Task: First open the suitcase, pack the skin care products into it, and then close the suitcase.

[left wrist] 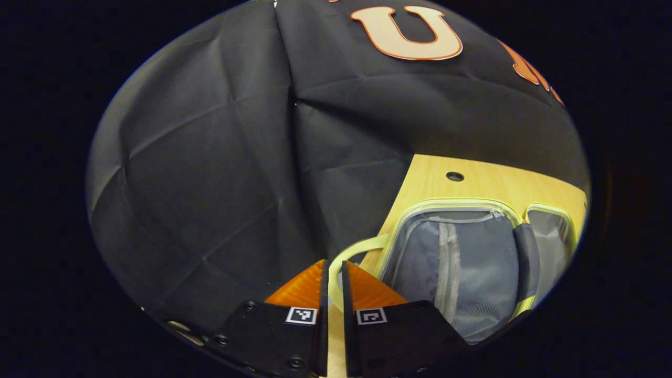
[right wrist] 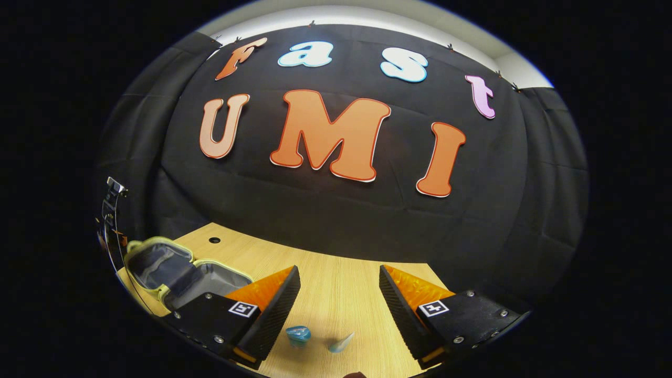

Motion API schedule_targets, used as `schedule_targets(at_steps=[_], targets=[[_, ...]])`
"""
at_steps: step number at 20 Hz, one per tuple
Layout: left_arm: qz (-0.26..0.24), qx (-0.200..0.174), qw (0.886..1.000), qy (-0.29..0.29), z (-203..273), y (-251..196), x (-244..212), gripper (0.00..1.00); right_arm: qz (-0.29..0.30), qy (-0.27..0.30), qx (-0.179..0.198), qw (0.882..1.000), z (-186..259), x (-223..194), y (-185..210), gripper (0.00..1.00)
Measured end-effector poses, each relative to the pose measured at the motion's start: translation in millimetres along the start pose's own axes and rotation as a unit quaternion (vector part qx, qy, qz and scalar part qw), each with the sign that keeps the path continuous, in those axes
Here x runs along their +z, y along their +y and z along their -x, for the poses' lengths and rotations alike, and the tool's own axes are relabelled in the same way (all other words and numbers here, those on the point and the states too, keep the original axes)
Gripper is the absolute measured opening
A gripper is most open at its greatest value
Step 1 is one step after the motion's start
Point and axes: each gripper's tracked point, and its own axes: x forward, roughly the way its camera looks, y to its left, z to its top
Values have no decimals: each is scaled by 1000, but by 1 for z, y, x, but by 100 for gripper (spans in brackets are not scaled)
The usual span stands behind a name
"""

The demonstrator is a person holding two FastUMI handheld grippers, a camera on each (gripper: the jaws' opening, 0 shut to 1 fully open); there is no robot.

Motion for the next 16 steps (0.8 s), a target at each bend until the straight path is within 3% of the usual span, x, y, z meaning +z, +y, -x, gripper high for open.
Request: schedule_targets(at_steps=[1, 3, 6, 7, 9, 10, 16], targets=[[-1, -10, 1000, -13, 1, -7, 3, 13, 1, 0, -1, 1000, 2, -1, -2, 95], [-15, -33, 998, -45, 22, -27, 18, 27, 3, -4, 0, 1000, 4, -3, -4, 95], [-27, -74, 992, -99, 65, -75, 51, 73, 0, -8, 9, 1000, 5, -7, -8, 96], [-25, -92, 990, -108, 83, -99, 56, 69, 0, -6, 12, 1000, 4, -10, -10, 95], [-26, -107, 987, -118, 102, -124, 62, 73, -3, -5, 19, 1000, 3, -13, -16, 96], [-27, -115, 985, -123, 110, -138, 64, 86, -3, -6, 21, 1000, 3, -15, -19, 96], [-56, -176, 971, -154, 175, -234, 58, 89, -3, 4, 48, 999, 2, -40, -38, 96]])
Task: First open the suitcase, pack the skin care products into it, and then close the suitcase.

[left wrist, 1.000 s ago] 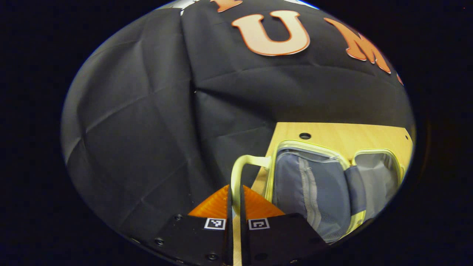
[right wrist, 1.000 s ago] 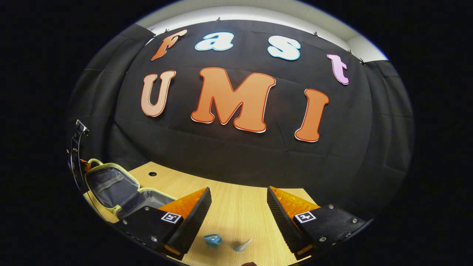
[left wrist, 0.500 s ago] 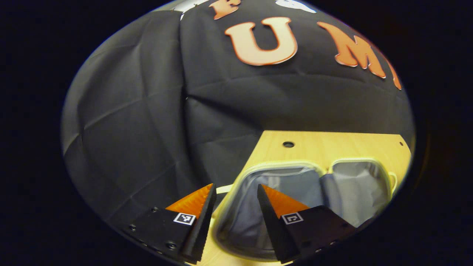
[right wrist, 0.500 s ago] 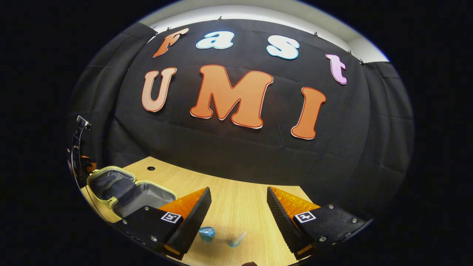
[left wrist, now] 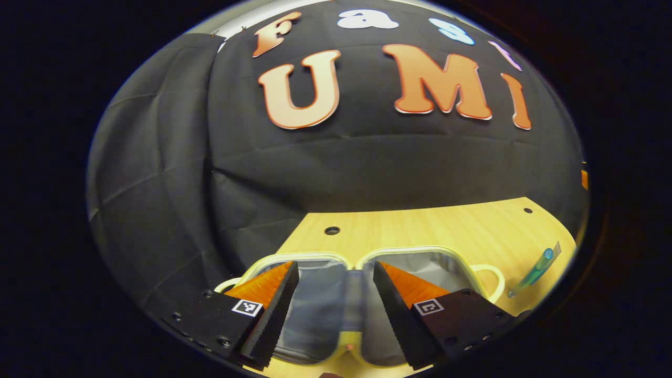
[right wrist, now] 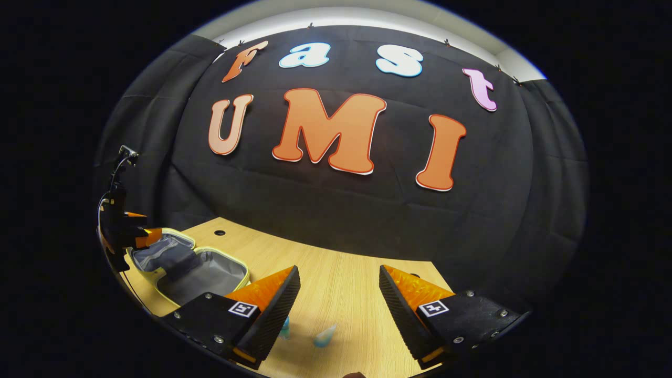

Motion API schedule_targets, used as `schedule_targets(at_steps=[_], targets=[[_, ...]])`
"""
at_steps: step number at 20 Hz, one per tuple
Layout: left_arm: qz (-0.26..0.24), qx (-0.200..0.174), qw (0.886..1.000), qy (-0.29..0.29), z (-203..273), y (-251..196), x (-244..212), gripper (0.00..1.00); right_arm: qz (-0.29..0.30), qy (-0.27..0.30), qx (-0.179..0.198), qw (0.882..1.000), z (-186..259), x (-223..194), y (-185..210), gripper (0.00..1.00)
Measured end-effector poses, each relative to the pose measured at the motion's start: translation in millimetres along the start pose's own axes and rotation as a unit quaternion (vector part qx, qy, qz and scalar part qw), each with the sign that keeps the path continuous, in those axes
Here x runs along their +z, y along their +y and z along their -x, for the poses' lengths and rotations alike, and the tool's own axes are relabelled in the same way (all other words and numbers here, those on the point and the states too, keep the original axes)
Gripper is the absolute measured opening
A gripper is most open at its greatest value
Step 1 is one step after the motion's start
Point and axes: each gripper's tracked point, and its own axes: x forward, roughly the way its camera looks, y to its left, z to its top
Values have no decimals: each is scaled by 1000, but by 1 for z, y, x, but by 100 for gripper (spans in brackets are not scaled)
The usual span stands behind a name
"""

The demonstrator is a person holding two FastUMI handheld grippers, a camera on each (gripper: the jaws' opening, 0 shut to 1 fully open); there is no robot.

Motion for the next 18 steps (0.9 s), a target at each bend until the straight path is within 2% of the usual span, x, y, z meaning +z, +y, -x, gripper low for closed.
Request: schedule_targets(at_steps=[6, 12, 18], targets=[[-15, -74, 997, -15, 26, -116, 2, 93, -16, 24, 27, 999, 1, -28, -9, 96], [-45, -156, 987, -11, 52, -221, -11, 94, -21, 45, 53, 997, -3, -47, -11, 96], [-60, -208, 976, -4, 74, -290, -32, 95, -15, 51, 91, 994, -11, -58, -5, 96]])
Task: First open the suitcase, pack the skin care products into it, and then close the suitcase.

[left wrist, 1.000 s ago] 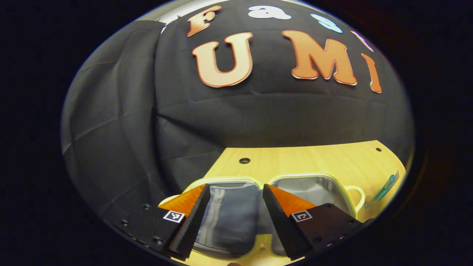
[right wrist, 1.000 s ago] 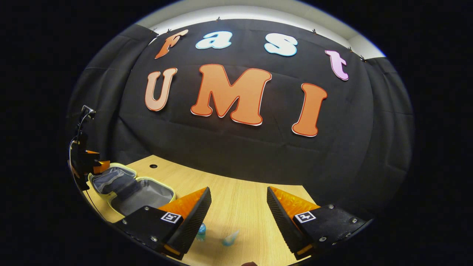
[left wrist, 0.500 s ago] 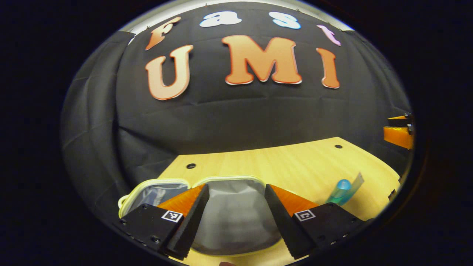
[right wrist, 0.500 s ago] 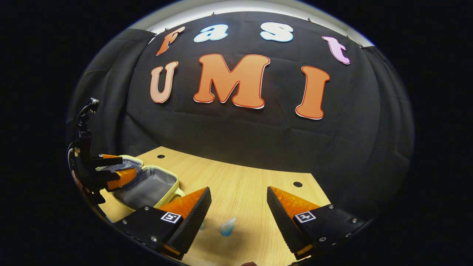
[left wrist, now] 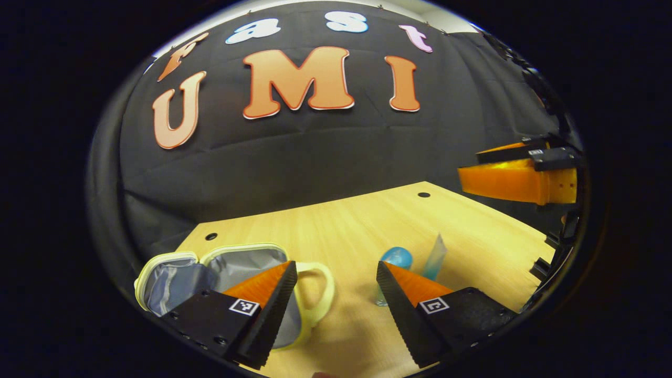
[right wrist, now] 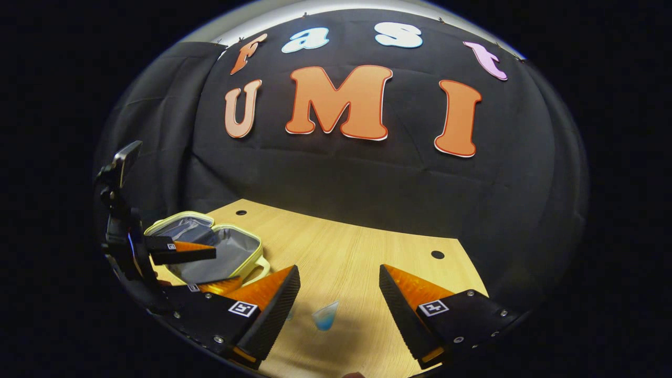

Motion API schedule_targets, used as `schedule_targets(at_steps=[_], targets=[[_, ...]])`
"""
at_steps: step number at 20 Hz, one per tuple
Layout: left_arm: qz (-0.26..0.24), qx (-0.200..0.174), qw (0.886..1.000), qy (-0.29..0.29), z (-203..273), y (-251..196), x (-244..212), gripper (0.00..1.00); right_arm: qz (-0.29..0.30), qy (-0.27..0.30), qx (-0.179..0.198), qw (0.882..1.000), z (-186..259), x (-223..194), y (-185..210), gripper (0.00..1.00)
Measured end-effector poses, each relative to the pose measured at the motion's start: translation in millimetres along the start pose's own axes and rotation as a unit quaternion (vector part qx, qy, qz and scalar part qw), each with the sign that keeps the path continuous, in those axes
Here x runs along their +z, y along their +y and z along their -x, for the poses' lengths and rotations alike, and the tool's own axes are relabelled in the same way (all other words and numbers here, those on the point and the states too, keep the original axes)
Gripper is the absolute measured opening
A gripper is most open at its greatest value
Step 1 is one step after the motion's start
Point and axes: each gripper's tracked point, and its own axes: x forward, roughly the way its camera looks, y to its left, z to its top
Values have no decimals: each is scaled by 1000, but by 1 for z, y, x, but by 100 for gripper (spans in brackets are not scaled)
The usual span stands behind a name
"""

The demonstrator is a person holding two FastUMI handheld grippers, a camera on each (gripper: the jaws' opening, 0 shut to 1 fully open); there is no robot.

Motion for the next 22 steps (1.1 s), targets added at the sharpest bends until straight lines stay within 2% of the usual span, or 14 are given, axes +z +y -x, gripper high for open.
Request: schedule_targets(at_steps=[7, 11, 16, 18, 22], targets=[[-2, -8, 1000, 6, -29, -43, -41, 95, 25, 19, 62, 998, -11, -43, 10, 96], [13, -23, 1000, 15, -51, -58, -59, 95, 27, 46, 60, 997, -12, -77, 4, 96], [38, -44, 998, 36, -81, -66, -81, 80, 34, 60, 56, 996, -22, -103, 1, 96], [32, -38, 998, 33, -78, -64, -77, 50, 30, 68, 56, 996, -28, -111, 1, 96], [49, -47, 997, 43, -86, -63, -71, 47, 19, 79, 63, 995, -40, -125, 4, 96]])
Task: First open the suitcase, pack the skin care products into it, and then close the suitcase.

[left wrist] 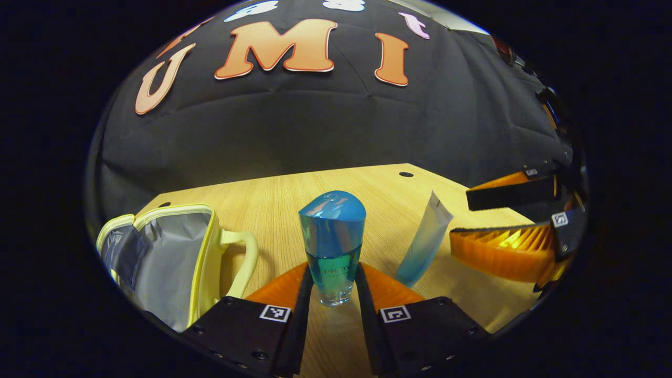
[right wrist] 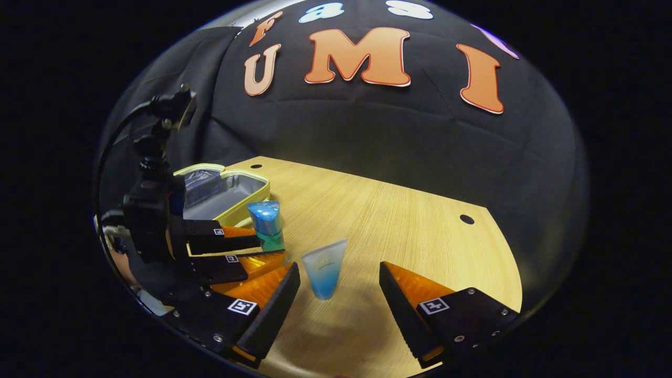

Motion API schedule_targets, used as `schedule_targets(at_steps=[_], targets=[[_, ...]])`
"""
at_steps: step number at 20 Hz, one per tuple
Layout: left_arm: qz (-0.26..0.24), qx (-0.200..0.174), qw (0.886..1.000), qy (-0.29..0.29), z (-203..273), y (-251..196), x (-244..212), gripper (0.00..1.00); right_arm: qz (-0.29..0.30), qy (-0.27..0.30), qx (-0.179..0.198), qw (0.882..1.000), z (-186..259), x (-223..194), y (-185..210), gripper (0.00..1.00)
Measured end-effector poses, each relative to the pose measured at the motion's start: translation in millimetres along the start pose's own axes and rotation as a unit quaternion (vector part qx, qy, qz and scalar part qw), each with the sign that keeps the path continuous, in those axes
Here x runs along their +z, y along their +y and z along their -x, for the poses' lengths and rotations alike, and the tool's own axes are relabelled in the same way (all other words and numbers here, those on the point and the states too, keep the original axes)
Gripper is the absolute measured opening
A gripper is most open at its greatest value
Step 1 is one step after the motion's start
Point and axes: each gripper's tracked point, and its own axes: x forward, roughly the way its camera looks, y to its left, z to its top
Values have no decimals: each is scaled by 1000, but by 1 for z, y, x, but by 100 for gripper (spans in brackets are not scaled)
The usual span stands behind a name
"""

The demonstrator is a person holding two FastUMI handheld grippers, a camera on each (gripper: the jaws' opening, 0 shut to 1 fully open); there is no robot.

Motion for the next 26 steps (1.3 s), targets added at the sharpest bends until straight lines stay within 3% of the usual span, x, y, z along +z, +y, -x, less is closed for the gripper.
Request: schedule_targets(at_steps=[10, 12, 16, 17, 19, 20, 26], targets=[[8, 43, 999, -19, 40, 26, 60, 47, -10, 40, 39, 998, -30, -24, 9, 94], [8, 55, 998, -24, 51, 33, 72, 47, -16, 49, 49, 998, -36, -28, 14, 88], [-3, 77, 997, -25, 69, 49, 88, 47, -30, 59, 64, 996, -41, -30, 19, 66], [-6, 84, 996, -24, 73, 52, 89, 47, -32, 59, 65, 996, -43, -29, 19, 56], [-8, 95, 995, -24, 82, 58, 94, 47, -35, 66, 75, 994, -40, -30, 23, 48], [-8, 101, 995, -25, 85, 62, 99, 47, -39, 65, 79, 994, -37, -26, 23, 52], [17, 137, 990, -30, 115, 85, 113, 47, -47, 26, 100, 994, -7, 28, 29, 51]])
